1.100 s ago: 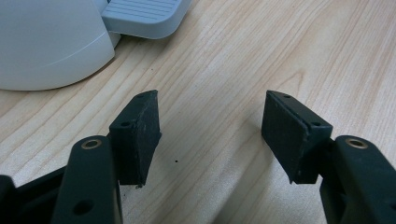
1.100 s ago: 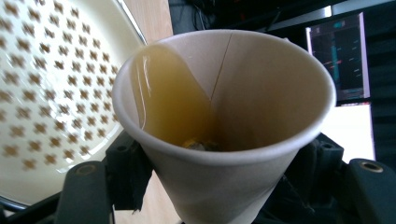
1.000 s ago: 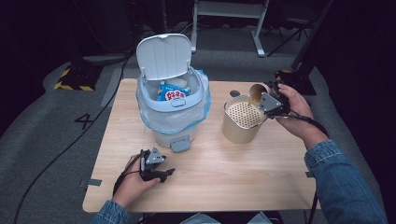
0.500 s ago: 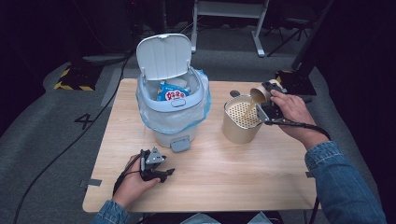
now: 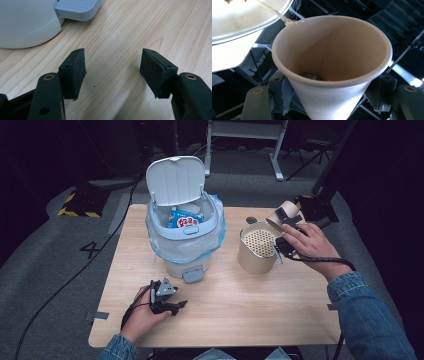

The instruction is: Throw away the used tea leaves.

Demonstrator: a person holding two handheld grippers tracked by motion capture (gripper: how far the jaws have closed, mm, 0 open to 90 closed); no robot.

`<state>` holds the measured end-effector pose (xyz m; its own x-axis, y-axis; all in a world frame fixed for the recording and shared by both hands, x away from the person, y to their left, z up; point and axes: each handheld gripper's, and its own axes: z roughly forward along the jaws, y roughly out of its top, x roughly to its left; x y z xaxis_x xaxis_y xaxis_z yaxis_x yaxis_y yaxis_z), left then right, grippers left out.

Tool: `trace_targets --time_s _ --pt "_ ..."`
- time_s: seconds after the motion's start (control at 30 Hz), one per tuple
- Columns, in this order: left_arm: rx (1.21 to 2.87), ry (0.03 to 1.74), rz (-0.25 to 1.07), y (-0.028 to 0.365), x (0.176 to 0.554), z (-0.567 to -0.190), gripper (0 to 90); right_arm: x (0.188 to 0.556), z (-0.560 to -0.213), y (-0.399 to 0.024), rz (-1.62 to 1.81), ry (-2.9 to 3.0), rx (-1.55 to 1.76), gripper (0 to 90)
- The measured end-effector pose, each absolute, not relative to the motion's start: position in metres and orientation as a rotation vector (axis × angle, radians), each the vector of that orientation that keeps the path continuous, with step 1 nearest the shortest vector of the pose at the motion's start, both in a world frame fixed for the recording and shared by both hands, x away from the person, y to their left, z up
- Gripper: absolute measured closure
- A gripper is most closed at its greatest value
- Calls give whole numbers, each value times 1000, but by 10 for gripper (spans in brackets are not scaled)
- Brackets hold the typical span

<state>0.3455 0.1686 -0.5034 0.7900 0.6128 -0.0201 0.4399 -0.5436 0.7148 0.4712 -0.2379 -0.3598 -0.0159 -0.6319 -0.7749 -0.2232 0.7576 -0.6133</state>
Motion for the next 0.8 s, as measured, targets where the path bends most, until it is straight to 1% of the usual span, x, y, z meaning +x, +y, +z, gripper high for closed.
trace_targets --time_s 0.27,0.5,0.8 --pt "2235 776 300 169 345 -503 375 467 -366 -233 -460 1487 -794 321" --pt "2234 776 300 169 345 -503 374 465 -364 -228 -491 1448 -840 320" --pt "2235 776 301 169 345 -503 375 464 -355 -230 -420 1473 -774 315"
